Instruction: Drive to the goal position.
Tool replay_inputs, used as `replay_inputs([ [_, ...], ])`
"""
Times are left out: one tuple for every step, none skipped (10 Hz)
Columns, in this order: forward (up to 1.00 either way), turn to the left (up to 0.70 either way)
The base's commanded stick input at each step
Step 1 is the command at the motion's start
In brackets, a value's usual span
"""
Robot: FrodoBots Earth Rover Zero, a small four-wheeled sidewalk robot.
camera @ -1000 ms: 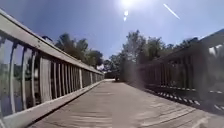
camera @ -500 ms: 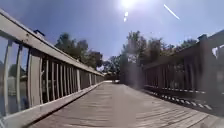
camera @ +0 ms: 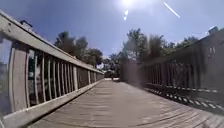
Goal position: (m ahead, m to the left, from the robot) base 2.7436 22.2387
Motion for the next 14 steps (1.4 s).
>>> replay_inputs([
  [0.45, 0.0],
  [0.45, 0.0],
  [0.45, 0.0],
  [0.45, 0.0],
  [0.45, 0.0],
  [0.45, 0.0],
  [0.45, 0.0],
  [0.45, 0.0],
  [0.45, 0.0],
  [0.45, 0.0],
  [0.45, 0.0],
  [0.45, 0.0],
  [0.45, 0.0],
  [0.45, 0.0],
])
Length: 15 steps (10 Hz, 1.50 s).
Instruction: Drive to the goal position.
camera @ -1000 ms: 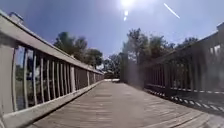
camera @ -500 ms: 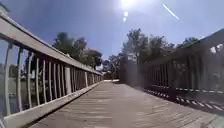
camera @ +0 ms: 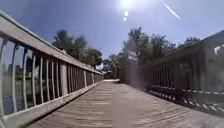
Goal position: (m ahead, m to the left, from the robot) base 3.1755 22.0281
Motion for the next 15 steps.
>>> replay_inputs([
  [0.45, 0.0],
  [0.45, 0.0],
  [0.45, 0.0],
  [0.45, 0.0],
  [0.45, 0.0],
  [0.45, 0.0],
  [0.45, 0.0],
  [0.45, 0.0],
  [0.45, 0.0],
  [0.45, 0.0],
  [0.45, 0.0],
  [0.45, 0.0],
  [0.45, 0.0],
  [0.45, 0.0],
  [0.45, 0.0],
])
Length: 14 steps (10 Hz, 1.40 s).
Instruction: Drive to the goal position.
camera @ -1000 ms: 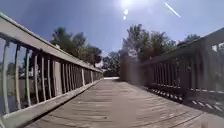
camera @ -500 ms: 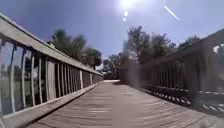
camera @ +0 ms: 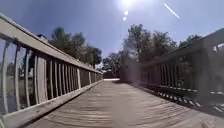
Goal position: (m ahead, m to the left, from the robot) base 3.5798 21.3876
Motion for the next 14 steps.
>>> replay_inputs([
  [0.45, 0.0],
  [0.45, 0.0],
  [0.45, 0.0],
  [0.45, 0.0],
  [0.45, 0.0],
  [0.45, 0.0],
  [0.45, 0.0],
  [0.45, 0.0],
  [0.45, 0.0],
  [0.45, 0.0],
  [0.45, 0.0],
  [0.45, 0.0],
  [0.45, 0.0],
  [0.45, 0.0],
])
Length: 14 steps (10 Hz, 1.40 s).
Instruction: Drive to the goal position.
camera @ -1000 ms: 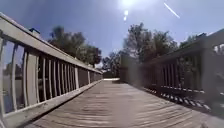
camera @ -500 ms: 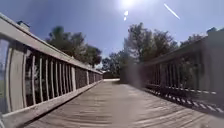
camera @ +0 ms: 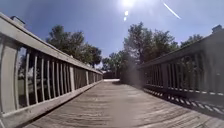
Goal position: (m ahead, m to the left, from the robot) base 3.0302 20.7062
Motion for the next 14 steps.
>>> replay_inputs([
  [0.45, 0.0],
  [0.45, 0.0],
  [0.45, 0.0],
  [0.45, 0.0],
  [0.45, 0.0],
  [0.45, 0.0],
  [0.45, 0.0],
  [0.45, 0.0],
  [0.45, 0.0],
  [0.45, 0.0],
  [0.45, 0.0],
  [0.45, 0.0],
  [0.45, 0.0],
  [0.45, 0.0],
])
